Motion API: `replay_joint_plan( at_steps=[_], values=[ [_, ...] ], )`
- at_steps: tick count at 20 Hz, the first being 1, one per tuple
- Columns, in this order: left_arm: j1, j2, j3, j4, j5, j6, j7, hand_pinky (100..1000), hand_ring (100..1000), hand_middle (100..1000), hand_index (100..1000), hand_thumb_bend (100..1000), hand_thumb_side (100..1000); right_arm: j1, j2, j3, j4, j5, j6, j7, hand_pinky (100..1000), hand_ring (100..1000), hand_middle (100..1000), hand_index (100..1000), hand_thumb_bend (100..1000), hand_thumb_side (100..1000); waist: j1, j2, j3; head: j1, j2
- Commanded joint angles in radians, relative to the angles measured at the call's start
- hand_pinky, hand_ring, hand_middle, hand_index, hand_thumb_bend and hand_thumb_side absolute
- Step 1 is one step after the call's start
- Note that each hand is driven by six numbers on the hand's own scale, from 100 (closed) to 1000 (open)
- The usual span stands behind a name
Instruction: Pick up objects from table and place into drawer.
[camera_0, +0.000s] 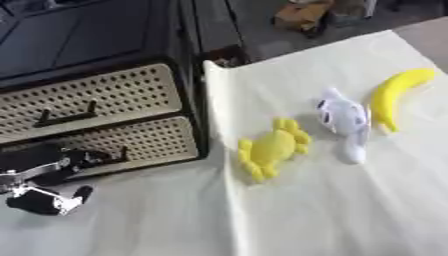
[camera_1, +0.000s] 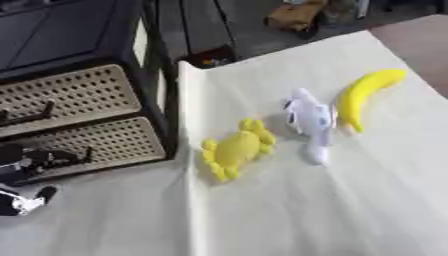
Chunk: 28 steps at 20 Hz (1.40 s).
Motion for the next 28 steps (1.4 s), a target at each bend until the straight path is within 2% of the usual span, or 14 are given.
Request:
replay_joint_plan(
  at_steps=[1, 12, 23, 28],
  values=[
    [-0.013, 0.019, 0.015, 0.012, -0.031, 0.003, 0.013, 100, 100, 100, 987, 100, 307, -0.006, -0.013, -0.013, -0.016, 0.0, 0.005, 0.002, 749, 874, 775, 913, 100, 1000, -0.007, -0.015, -0.003, -0.003, -0.012],
    [-0.013, 0.011, 0.023, 0.045, -0.125, -0.021, 0.073, 100, 100, 100, 906, 100, 295, -0.004, -0.008, -0.016, -0.016, 0.0, 0.012, 0.01, 751, 875, 774, 914, 100, 1000, 0.0, -0.011, -0.009, -0.004, -0.018],
    [-0.013, 0.015, 0.029, 0.041, -0.091, -0.019, 0.106, 100, 100, 100, 782, 100, 290, -0.001, -0.003, -0.018, -0.016, -0.001, 0.017, 0.01, 752, 876, 773, 915, 100, 1000, -0.003, -0.013, -0.005, -0.008, -0.022],
    [-0.012, 0.02, 0.033, 0.035, -0.085, -0.007, 0.142, 100, 100, 100, 755, 100, 286, 0.0, 0.0, -0.018, -0.016, -0.002, 0.019, 0.01, 752, 876, 772, 916, 100, 1000, -0.003, -0.014, -0.006, -0.009, -0.027]
  ],
)
